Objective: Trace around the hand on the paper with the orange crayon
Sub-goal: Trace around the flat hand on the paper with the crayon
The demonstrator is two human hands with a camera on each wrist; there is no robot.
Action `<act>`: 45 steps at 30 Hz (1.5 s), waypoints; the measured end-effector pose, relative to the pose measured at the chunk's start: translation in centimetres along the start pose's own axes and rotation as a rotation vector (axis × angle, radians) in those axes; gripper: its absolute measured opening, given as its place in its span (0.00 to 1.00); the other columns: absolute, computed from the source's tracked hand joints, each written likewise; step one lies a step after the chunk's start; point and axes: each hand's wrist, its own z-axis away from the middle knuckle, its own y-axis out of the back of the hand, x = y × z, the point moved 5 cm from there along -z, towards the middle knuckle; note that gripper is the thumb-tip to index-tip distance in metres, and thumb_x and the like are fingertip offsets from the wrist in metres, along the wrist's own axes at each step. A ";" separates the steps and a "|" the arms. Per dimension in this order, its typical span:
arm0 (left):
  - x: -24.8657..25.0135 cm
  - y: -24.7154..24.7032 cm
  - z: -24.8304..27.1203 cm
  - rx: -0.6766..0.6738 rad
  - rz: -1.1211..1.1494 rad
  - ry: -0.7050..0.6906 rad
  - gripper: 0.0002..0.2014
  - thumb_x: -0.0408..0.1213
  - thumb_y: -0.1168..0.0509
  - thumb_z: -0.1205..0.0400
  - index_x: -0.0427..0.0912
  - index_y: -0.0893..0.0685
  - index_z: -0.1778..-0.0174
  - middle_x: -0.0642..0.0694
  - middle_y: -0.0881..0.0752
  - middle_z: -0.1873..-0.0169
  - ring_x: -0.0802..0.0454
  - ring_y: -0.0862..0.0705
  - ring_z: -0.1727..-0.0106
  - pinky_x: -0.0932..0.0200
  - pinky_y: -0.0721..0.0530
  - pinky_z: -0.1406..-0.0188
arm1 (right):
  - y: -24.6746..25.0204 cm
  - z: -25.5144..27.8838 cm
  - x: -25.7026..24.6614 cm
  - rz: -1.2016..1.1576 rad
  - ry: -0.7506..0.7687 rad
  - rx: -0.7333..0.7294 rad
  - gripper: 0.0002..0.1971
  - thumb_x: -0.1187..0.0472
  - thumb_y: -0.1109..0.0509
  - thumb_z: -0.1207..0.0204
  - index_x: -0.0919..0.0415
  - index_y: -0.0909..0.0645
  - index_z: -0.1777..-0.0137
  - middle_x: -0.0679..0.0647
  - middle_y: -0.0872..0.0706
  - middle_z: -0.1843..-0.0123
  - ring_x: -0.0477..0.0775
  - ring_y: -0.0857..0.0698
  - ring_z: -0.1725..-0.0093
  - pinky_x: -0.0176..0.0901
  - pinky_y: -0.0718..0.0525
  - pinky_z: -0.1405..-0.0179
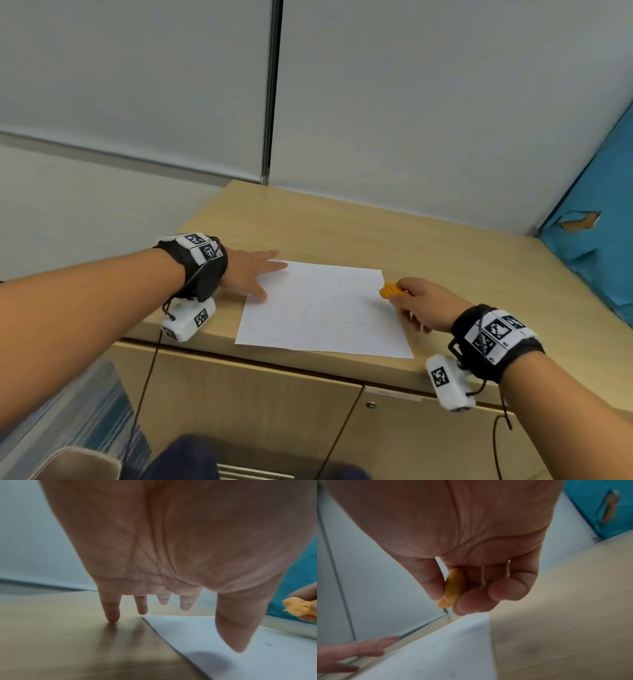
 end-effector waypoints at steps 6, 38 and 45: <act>-3.4 -1.4 1.1 0.002 -0.015 -0.017 0.39 0.61 0.41 0.16 0.57 0.54 0.13 0.54 0.60 0.13 0.48 0.53 0.14 0.49 0.54 0.17 | -2.9 0.2 -5.5 0.070 0.179 -0.092 0.11 0.54 0.38 0.13 0.62 0.21 0.48 0.53 0.13 0.62 0.49 0.17 0.69 0.29 0.26 0.78; 6.4 -0.8 0.3 -0.006 -0.145 -0.264 0.45 0.74 0.41 0.25 0.73 0.58 0.17 0.56 0.62 0.14 0.41 0.58 0.14 0.32 0.53 0.18 | -7.2 -1.7 -8.5 0.425 0.391 -0.209 0.12 0.48 0.37 0.14 0.55 0.23 0.51 0.47 0.19 0.59 0.46 0.23 0.62 0.44 0.27 0.61; 8.5 -1.5 0.1 -0.093 -0.270 -0.247 0.48 0.67 0.38 0.22 0.66 0.66 0.17 0.47 0.72 0.16 0.32 0.66 0.16 0.33 0.63 0.22 | -8.7 1.3 -9.4 0.716 0.552 -0.146 0.08 0.45 0.41 0.14 0.48 0.28 0.44 0.42 0.29 0.65 0.51 0.25 0.62 0.48 0.23 0.60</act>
